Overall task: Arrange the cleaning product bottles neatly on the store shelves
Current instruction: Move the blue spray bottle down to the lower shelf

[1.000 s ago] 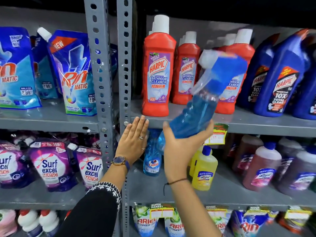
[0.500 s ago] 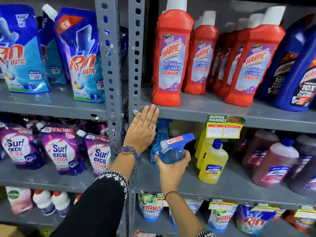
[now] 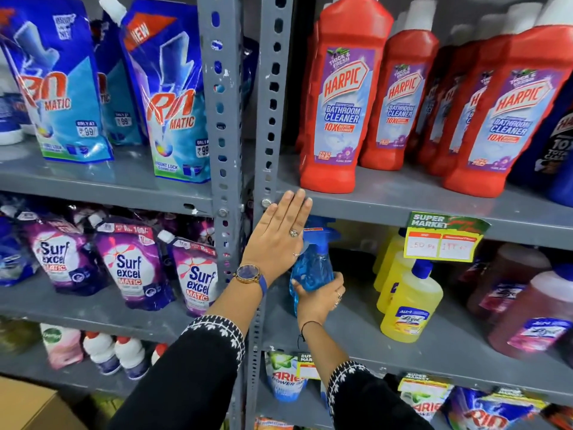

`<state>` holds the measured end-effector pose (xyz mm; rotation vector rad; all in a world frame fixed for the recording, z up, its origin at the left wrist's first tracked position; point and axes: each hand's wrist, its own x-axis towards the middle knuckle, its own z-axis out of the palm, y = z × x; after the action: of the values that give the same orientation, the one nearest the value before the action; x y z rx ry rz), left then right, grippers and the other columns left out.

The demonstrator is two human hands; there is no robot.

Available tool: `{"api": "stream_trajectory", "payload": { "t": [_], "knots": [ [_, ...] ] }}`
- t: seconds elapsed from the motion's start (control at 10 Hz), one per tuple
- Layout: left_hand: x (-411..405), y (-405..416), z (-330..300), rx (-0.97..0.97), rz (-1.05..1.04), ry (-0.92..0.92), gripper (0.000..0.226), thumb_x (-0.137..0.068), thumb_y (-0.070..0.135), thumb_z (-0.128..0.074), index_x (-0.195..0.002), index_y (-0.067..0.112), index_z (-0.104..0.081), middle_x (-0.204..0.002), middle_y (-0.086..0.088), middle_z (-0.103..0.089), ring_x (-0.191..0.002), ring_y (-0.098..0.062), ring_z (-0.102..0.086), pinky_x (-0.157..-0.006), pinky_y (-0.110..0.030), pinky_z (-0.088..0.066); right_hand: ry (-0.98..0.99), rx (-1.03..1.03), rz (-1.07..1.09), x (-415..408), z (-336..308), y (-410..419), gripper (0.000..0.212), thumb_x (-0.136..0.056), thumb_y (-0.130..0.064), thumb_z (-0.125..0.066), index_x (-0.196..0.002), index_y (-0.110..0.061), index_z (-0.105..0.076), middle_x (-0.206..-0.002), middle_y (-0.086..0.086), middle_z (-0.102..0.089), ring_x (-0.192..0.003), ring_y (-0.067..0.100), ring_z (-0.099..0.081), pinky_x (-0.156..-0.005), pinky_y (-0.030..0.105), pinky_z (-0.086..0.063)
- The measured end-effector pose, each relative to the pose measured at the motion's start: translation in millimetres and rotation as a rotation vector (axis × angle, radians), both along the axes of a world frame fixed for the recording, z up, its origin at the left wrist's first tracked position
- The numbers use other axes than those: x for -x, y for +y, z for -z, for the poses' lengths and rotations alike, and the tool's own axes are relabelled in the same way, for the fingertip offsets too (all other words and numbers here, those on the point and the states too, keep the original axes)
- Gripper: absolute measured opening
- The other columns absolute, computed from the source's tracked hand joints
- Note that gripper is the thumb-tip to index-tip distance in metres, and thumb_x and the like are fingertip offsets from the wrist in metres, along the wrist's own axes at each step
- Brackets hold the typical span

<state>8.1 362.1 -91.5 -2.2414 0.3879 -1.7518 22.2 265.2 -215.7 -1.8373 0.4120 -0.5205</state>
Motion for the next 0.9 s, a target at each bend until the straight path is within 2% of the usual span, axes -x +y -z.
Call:
{"api": "stream_trajectory", "payload": {
  "t": [0.2, 0.6, 0.9],
  "knots": [
    [0, -1, 0, 0.011, 0.018, 0.016, 0.085, -0.085, 0.023, -0.047, -0.149, 0.005, 0.007, -0.156, -0.012, 0.017, -0.145, -0.023, 0.009, -0.119, -0.036, 0.004, 0.078, -0.004, 0.073, -5, -1, 3, 0.098, -0.052, -0.021, -0.091, -0.131, -0.009, -0.034, -0.125, 0.021, -0.044, -0.115, 0.042, -0.045, -0.099, 0.057, -0.038],
    [1, -1, 0, 0.026, 0.032, 0.034, 0.08, -0.089, 0.024, -0.042, -0.149, 0.005, 0.008, -0.156, -0.012, 0.019, -0.145, -0.024, 0.01, -0.119, -0.037, 0.003, 0.116, 0.026, -0.009, 7, -1, 14, 0.101, -0.058, -0.026, -0.089, -0.137, -0.008, -0.03, -0.131, 0.019, -0.04, -0.117, 0.039, -0.044, -0.101, 0.057, -0.038],
    [1, 0, 0, 0.021, 0.022, 0.039, 0.081, -0.089, 0.024, -0.041, -0.149, 0.004, 0.009, -0.155, -0.013, 0.02, -0.144, -0.024, 0.011, -0.119, -0.037, 0.004, 0.13, 0.037, 0.018, 11, -4, 17, 0.101, -0.059, -0.028, -0.089, -0.138, -0.009, -0.029, -0.131, 0.018, -0.041, -0.119, 0.039, -0.044, -0.103, 0.057, -0.038]
  ]
}}
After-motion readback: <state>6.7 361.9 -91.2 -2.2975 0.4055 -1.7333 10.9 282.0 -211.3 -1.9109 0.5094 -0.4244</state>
